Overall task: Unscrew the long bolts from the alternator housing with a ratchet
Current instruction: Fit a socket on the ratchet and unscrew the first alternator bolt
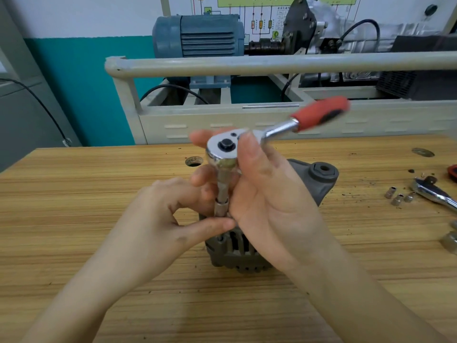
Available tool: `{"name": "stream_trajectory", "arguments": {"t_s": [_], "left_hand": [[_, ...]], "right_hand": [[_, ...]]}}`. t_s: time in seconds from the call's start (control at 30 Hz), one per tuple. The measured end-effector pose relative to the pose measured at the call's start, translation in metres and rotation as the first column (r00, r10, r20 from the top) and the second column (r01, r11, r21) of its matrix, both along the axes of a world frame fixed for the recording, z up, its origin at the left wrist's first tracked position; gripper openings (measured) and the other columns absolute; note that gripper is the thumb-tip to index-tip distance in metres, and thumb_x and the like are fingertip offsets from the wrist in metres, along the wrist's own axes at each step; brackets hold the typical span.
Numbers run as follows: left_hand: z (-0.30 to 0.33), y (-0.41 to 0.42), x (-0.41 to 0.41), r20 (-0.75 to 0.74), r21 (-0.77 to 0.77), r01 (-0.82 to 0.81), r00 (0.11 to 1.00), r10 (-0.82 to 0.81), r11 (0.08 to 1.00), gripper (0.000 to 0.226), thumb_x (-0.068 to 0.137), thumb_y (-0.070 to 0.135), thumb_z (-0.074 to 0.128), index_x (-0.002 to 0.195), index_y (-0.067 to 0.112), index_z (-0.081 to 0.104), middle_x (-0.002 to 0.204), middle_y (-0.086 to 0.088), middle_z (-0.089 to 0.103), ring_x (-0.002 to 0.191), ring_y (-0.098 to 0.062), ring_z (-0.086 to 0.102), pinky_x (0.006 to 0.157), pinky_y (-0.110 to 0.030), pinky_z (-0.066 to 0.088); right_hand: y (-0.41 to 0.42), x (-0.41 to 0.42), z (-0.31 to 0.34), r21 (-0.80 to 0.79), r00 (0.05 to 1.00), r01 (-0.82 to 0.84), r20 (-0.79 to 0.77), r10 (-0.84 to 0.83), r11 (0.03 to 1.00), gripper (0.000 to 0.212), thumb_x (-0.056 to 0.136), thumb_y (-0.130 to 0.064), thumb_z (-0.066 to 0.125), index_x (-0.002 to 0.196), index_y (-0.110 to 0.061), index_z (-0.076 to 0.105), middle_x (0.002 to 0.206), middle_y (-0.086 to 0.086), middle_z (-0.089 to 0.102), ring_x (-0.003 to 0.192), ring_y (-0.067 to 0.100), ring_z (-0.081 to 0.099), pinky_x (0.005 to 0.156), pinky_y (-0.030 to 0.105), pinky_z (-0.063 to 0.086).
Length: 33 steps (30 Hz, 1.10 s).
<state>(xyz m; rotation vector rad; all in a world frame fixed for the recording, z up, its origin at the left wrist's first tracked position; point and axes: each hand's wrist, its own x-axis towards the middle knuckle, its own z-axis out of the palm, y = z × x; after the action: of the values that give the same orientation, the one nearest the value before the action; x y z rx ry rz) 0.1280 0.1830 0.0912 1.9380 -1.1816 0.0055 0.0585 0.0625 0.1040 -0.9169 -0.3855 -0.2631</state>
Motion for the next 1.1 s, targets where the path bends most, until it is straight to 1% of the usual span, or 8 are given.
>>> {"name": "stream_trajectory", "arguments": {"t_s": [0.1,0.2,0.4,0.53,0.7,0.87,1.0,1.1], "left_hand": [[-0.0015,-0.0005,-0.0005,0.061,0.011,-0.049,0.997,0.049,0.999,0.04,0.056,0.061,0.057,0.083,0.031,0.066,0.087,0.024,0.065,0.087,-0.001,0.057,0.074,-0.015,0.042],[-0.0013,-0.0012,-0.0011,0.094,-0.001,-0.05,0.994,0.05,0.999,0.039,0.058,0.06,0.056,0.088,0.035,0.063,0.098,0.026,0.06,0.089,0.006,0.055,0.075,-0.004,0.038],[0.0027,0.0009,0.0016,0.051,0.028,0.155,0.986,-0.156,0.988,0.024,0.073,0.043,0.058,0.09,0.028,0.066,0.098,0.026,0.064,0.092,0.01,0.058,0.077,-0.003,0.042],[0.0005,0.0006,0.0013,0.025,0.012,0.045,0.999,-0.045,0.999,0.037,0.062,0.055,0.058,0.078,0.024,0.07,0.088,0.018,0.068,0.09,0.005,0.058,0.079,-0.005,0.04],[-0.003,-0.0005,-0.0023,0.075,0.019,-0.064,0.995,0.063,0.998,0.04,0.052,0.064,0.054,0.065,0.029,0.069,0.089,0.024,0.065,0.093,0.018,0.047,0.085,-0.003,0.028],[0.0015,0.0003,-0.0005,0.083,0.038,0.015,0.996,-0.018,0.999,0.038,0.061,0.059,0.055,0.088,0.034,0.067,0.104,0.027,0.058,0.1,0.014,0.048,0.083,-0.003,0.034],[0.0041,-0.0001,-0.0008,0.134,0.046,0.131,0.982,-0.136,0.99,0.026,0.071,0.043,0.058,0.091,0.027,0.065,0.106,0.023,0.058,0.096,0.02,0.049,0.079,0.004,0.034],[0.0015,0.0008,-0.0016,0.098,0.021,0.047,0.994,-0.049,0.999,0.036,0.064,0.054,0.056,0.094,0.035,0.063,0.1,0.028,0.06,0.095,0.013,0.053,0.083,-0.016,0.041]], "right_hand": [[-0.0002,-0.0024,-0.0009,0.024,0.999,0.031,0.02,-0.032,0.999,0.022,0.059,-0.026,0.071,0.077,-0.017,0.062,0.081,0.002,0.064,0.067,0.011,0.062,0.059,0.021,0.05],[0.0007,-0.0017,0.0001,-0.015,0.999,0.027,0.02,-0.026,1.0,0.024,0.064,-0.029,0.067,0.082,-0.013,0.062,0.085,0.001,0.066,0.067,0.011,0.062,0.061,0.02,0.05],[-0.0006,0.0021,0.0009,-0.012,0.998,-0.054,-0.044,0.053,0.998,0.034,0.074,-0.042,0.05,0.089,-0.014,0.063,0.088,-0.001,0.07,0.068,0.011,0.065,0.062,0.02,0.05],[-0.0018,0.0028,-0.0005,0.007,0.999,-0.03,-0.038,0.03,1.0,0.029,0.072,-0.039,0.061,0.085,-0.014,0.065,0.085,-0.001,0.068,0.069,0.009,0.063,0.061,0.02,0.051],[-0.0039,0.0012,-0.0029,0.036,1.0,0.005,0.002,-0.005,0.999,0.034,0.06,-0.031,0.071,0.085,-0.011,0.06,0.074,-0.001,0.063,0.068,0.009,0.061,0.059,0.021,0.05],[-0.0018,0.0036,-0.0019,-0.006,0.999,-0.037,-0.009,0.037,0.999,0.028,0.074,-0.039,0.061,0.085,-0.013,0.065,0.086,0.0,0.067,0.072,0.01,0.062,0.062,0.02,0.049],[-0.0013,0.0049,-0.0008,-0.033,0.997,-0.079,-0.024,0.078,0.996,0.036,0.075,-0.044,0.049,0.087,-0.014,0.063,0.087,-0.001,0.068,0.072,0.01,0.063,0.062,0.018,0.048],[-0.0003,0.0041,-0.0021,-0.022,0.996,-0.093,0.005,0.093,0.995,0.034,0.074,-0.044,0.058,0.086,-0.013,0.065,0.087,-0.001,0.067,0.072,0.009,0.063,0.063,0.018,0.049]]}}
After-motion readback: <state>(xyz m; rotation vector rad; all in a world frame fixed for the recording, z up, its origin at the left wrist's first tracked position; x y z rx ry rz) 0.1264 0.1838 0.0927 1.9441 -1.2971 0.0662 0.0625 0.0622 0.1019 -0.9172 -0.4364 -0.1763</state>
